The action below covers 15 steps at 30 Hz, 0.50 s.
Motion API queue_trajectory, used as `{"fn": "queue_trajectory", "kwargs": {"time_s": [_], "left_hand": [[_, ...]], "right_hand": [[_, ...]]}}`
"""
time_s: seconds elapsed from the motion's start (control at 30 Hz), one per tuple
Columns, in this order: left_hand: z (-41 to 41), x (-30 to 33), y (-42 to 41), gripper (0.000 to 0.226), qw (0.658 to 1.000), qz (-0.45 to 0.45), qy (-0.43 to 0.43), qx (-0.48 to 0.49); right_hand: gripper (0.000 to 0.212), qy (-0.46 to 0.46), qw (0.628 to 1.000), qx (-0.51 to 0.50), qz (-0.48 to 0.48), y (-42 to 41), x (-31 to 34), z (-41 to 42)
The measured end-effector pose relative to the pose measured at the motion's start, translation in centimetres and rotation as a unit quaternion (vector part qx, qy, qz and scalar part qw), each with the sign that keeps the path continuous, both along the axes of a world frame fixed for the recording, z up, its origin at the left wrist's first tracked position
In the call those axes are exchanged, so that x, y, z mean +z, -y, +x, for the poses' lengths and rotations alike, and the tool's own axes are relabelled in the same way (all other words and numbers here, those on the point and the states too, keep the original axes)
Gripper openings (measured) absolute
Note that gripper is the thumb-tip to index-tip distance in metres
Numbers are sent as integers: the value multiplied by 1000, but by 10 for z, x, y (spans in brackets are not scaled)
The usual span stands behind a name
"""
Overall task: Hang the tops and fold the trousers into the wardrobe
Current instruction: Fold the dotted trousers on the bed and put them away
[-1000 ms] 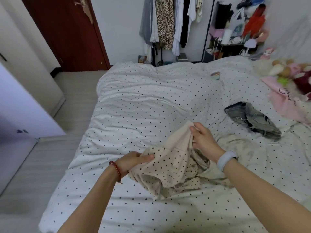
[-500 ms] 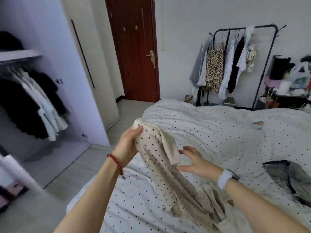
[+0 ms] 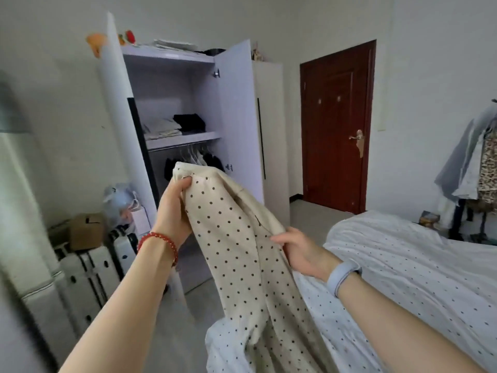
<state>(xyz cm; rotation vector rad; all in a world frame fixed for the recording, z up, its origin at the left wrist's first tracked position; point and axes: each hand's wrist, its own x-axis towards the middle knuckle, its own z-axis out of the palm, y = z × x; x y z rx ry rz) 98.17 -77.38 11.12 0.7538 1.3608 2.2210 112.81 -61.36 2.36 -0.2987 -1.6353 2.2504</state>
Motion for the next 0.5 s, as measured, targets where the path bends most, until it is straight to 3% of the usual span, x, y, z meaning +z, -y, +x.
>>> {"fn": "queue_trajectory", "kwargs": {"time_s": [0.1, 0.2, 0.37, 0.5], "left_hand": [[-23, 30, 34, 33, 997, 28, -9, 73], [-40, 57, 60, 42, 992, 55, -32, 114], [-66, 104, 88, 29, 976, 90, -72, 183], [-77, 88, 105, 12, 988, -36, -72, 128]], "right_hand": [[46, -74, 996, -54, 21, 13, 53, -34], [7, -160, 980, -102, 53, 23, 106, -55], [8, -254, 936, -183, 159, 49, 184, -87], [15, -177, 931, -190, 258, 62, 176, -106]]}}
